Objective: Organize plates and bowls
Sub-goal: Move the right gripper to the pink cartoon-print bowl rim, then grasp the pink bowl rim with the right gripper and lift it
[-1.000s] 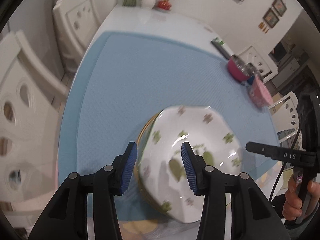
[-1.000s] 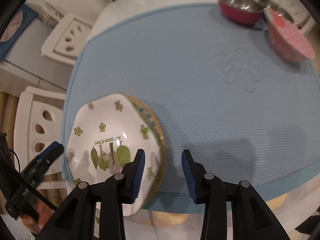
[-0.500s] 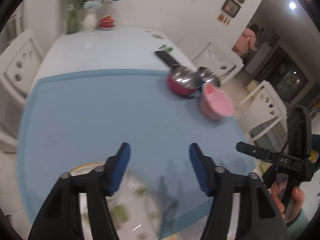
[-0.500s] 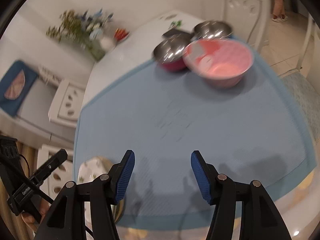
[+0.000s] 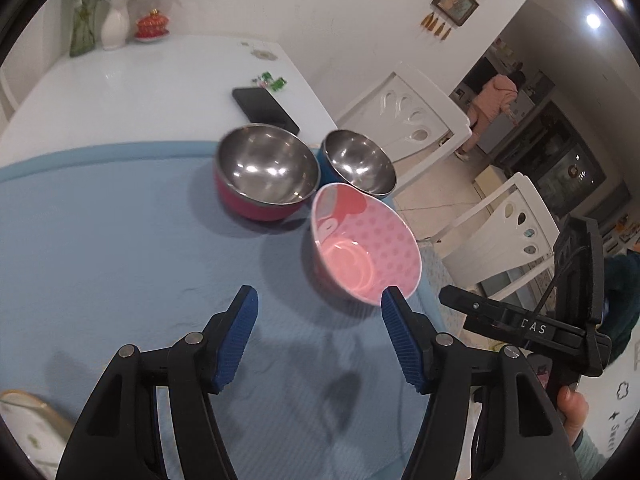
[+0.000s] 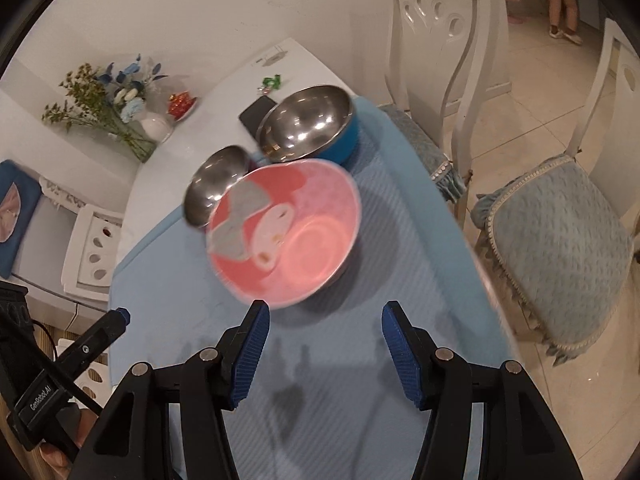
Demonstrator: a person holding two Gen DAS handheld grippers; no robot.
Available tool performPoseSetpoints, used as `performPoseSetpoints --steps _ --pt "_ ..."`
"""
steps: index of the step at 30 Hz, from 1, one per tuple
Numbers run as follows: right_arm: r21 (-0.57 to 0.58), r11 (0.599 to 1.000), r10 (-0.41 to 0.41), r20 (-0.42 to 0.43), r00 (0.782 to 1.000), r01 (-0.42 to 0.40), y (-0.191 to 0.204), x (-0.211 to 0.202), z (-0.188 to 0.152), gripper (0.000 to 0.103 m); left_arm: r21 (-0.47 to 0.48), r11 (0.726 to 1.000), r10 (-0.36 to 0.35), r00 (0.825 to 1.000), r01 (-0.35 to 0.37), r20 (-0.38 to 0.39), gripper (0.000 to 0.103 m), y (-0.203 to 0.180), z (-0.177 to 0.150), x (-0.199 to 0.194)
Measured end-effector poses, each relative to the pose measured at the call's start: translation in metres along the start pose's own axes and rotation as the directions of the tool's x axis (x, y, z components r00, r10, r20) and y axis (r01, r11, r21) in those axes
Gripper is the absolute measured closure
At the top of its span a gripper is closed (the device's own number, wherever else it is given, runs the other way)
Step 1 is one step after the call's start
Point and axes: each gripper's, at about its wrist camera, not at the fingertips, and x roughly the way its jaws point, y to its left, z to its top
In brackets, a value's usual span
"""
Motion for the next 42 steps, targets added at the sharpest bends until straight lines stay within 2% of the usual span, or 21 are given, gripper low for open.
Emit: performPoseSetpoints --steps 10,14,16,19,21,22,24,26,33,42 --pt "-0.016 1.0 0.017 -0.044 0.999 -0.018 -0.025 0.053 0.05 0.046 -0.095 0.995 0.019 0.998 -0.025 -0.068 0.043 0.003 0.026 0.071" --pt "-0.032 0.999 0.035 -0.071 0.997 -0.037 -0.026 0.073 0.059 0.048 -0.091 0.995 0.03 0.994 -0.039 -0.107 0.05 0.003 0.032 0.093" --pt "-0.044 0.998 0.047 -0.085 0.995 -0.051 -0.025 0.083 0.063 0.052 -0.091 0.995 0.027 0.992 -0.038 -0.121 0.054 0.002 0.032 0.101" --pt "-0.064 0.996 0.053 -0.094 0.994 -0.059 -0.023 0.094 0.068 0.058 -0.085 0.996 0.023 0.987 -0.037 -0.156 0.067 0.002 0.033 0.115" --pt "-0.073 0.995 0.059 -0.098 0.993 -0.066 -0.023 0.1 0.07 0.064 -0.082 0.996 0.007 0.982 -0.023 -0.19 0.086 0.001 0.03 0.125" --pt "-0.076 0.995 0.064 -0.096 0.993 -0.071 -0.022 0.102 0.07 0.068 -0.082 0.997 0.0 0.98 -0.016 -0.198 0.089 0.001 0.028 0.127" --pt "-0.091 0.993 0.061 -0.089 0.994 -0.069 -0.02 0.105 0.07 0.085 -0.073 0.997 0.006 0.981 -0.02 -0.196 0.089 -0.001 0.026 0.131" --pt "-0.098 0.994 0.042 -0.072 0.996 -0.049 -0.018 0.106 0.069 0.094 -0.064 0.998 0.008 0.982 -0.02 -0.188 0.09 -0.003 0.025 0.131" --pt "-0.12 0.992 0.021 -0.058 0.998 -0.028 -0.006 0.094 0.064 0.094 -0.027 0.999 0.025 0.986 -0.03 -0.167 0.09 -0.01 0.02 0.117" --pt "-0.17 0.984 0.044 -0.004 0.999 -0.044 0.038 0.033 0.03 0.094 -0.013 0.999 0.04 0.998 -0.041 -0.056 0.09 -0.015 0.004 0.035"
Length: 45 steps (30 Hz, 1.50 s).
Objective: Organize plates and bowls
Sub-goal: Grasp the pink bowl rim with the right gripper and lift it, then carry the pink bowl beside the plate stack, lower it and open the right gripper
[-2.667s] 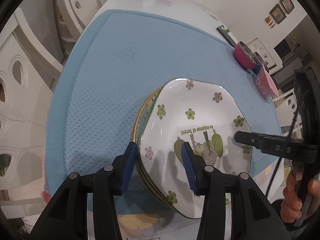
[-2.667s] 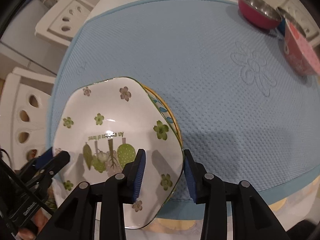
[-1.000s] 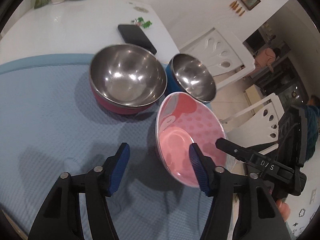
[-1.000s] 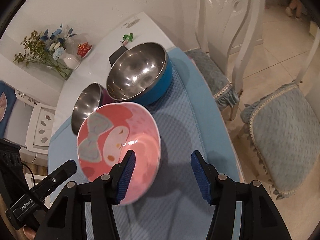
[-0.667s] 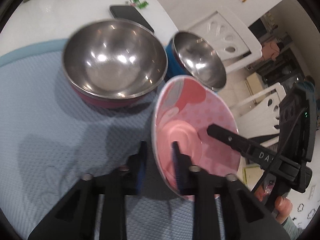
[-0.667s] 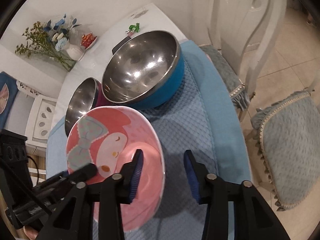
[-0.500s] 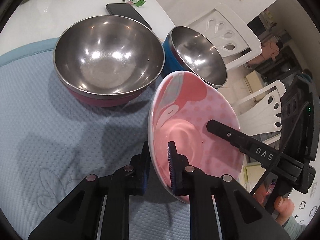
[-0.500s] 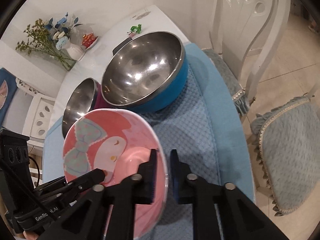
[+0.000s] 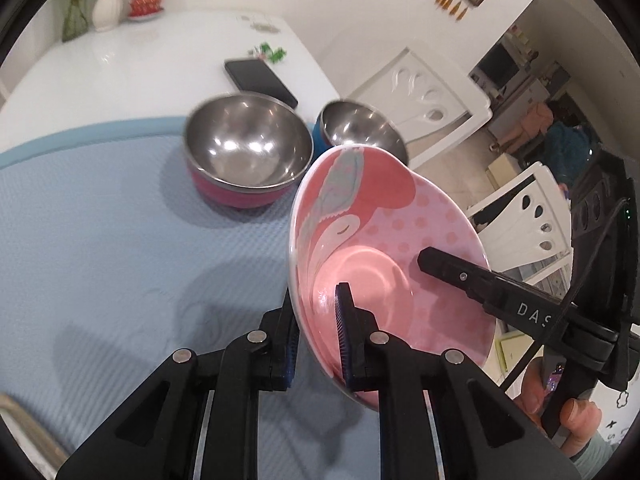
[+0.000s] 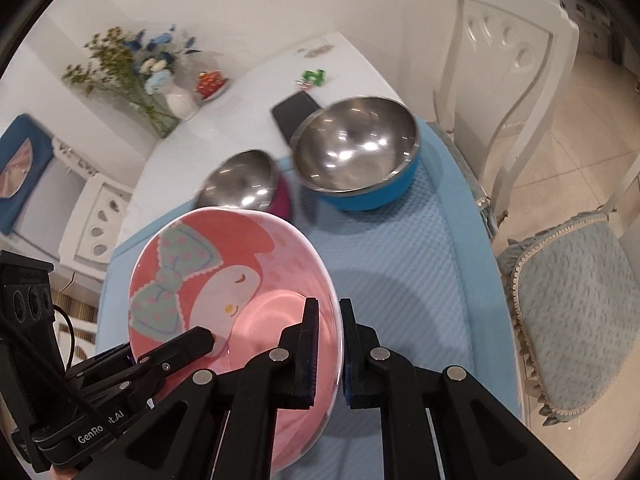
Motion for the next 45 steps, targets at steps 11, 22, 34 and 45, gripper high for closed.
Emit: performPoseSetpoints --steps 11,22,34,45 --pt "-0.043 0.999 0.016 0.047 0.999 -0.014 0.071 -0.06 -0.059 0.094 -0.047 0.999 0.007 0.999 -0.005 0.051 0.09 0.021 -0.073 -0.086" --pt "-0.083 0.996 -0.034 -0.066 0.997 0.029 0.096 -0.035 -0.138 0.094 -0.119 0.993 0.004 1.0 -0.007 -0.029 0.09 0.057 -0.136 -0.088" --pt "0.013 0.998 -0.056 -0.148 0.987 0.058 0.077 -0.007 -0.169 0.094 -0.098 0.995 -0.004 0.995 -0.007 -0.104 0.09 0.065 -0.157 -0.062" --pt "0.069 0.994 -0.077 -0.167 0.983 0.09 0.068 0.007 -0.185 0.094 -0.096 0.995 -0.01 0.989 -0.004 -0.148 0.088 0.07 -0.157 -0.042"
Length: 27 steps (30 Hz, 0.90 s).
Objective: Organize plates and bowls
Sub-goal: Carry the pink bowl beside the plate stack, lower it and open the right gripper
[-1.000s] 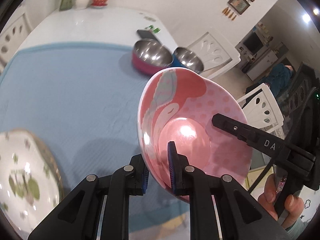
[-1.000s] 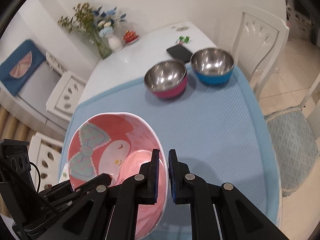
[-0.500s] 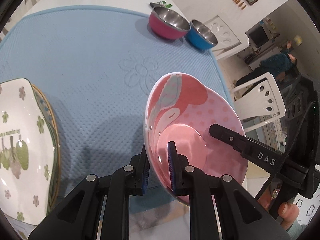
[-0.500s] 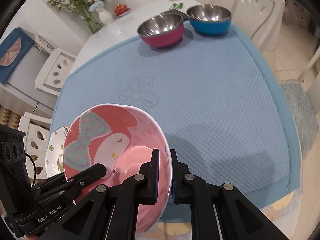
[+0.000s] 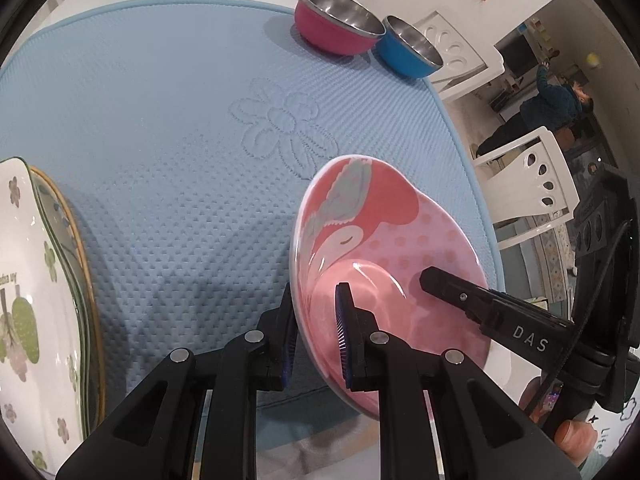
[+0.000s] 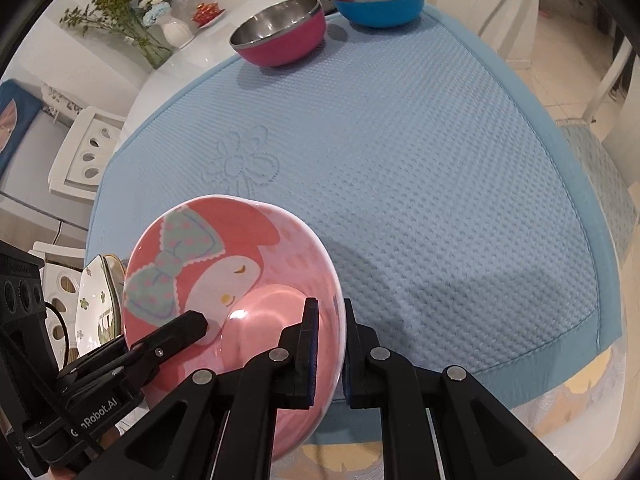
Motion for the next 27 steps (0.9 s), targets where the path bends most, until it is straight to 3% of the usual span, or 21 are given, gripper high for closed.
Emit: performPoseSetpoints --steps 10,18,25,27 --pt "0.047 0.999 0.007 0.023 1.0 -0.008 -0.009 -0.015 0.001 0.094 -0.02 1.0 -0.006 0.997 0.007 0.083 0.086 0.017 0.008 -0.04" --pt "0.101 0.995 0.009 0.086 0.996 -0.017 -0.011 -0.052 0.005 0.094 -0.028 0.999 -0.039 0.987 0.044 0.156 0.086 0.025 0.012 -0.076" --pt "0.106 0.994 0.011 0.185 0.983 -0.031 0.004 -0.098 0.007 0.094 0.039 0.996 -0.085 0.963 0.078 0.256 0.086 0.016 0.021 -0.125" --pt "0.101 0.994 0.02 0.22 0.975 -0.043 0.011 -0.112 0.009 0.094 0.063 0.995 -0.096 0.954 0.082 0.283 0.082 0.014 0.024 -0.141"
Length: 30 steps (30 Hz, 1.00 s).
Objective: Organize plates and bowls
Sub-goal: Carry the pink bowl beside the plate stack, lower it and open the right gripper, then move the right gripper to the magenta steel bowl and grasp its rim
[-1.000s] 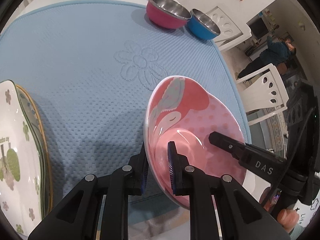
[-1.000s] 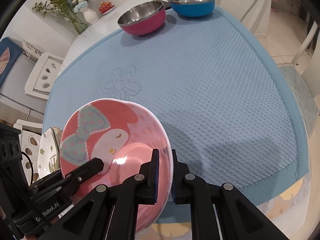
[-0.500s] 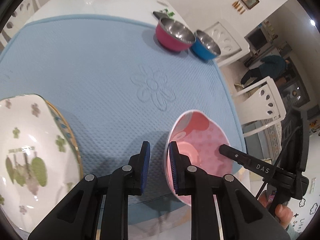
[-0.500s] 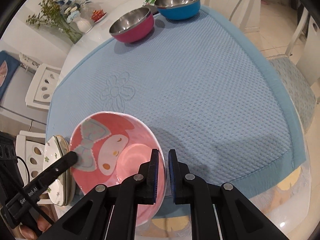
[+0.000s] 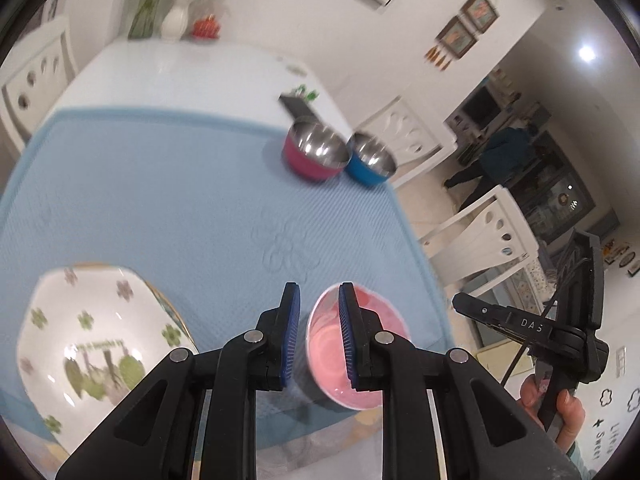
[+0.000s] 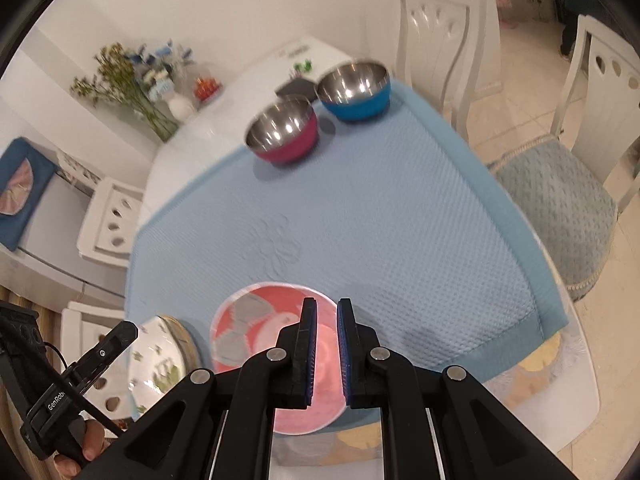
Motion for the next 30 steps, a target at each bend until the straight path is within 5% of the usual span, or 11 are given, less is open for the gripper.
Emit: performPoseSetpoints --steps 2,11,13,15,18,30 --pt "0.0 1.0 0.011 0.027 1.0 -0.011 0.006 -0.011 0.004 0.092 0.019 1.0 -0.009 0.999 0.008 0.033 0.074 -0.002 0.007 -0.014" --pt "0.053 0.995 0.077 0.067 0.995 -0.081 0.016 -0.032 0.004 0.088 0.106 0.992 -0.071 0.993 0.061 0.097 0.074 -0.005 0.04 -0.047" --pt "0.052 0.995 0.077 0.062 0.995 -0.08 0.017 -0.032 0.005 0.078 0.106 0.991 -0.094 0.99 0.083 0.102 0.073 -0.004 0.052 -0.047" --pt "0.059 0.995 0.078 0.061 0.995 -0.082 0.016 -0.029 0.01 0.048 0.105 0.989 -0.112 0.988 0.101 0.103 0.065 -0.005 0.059 -0.046" --pt "0.08 0.992 0.089 0.075 0.993 -0.095 0.012 -0.025 0.019 0.046 0.085 0.99 -0.125 0.986 0.116 0.111 0.037 -0.005 0.071 -0.039" --pt "-0.007 0.996 0.085 0.018 0.996 -0.085 0.019 0.046 0.134 0.039 0.01 0.997 -0.082 0.996 0.082 0.031 0.03 0.006 0.156 0.064"
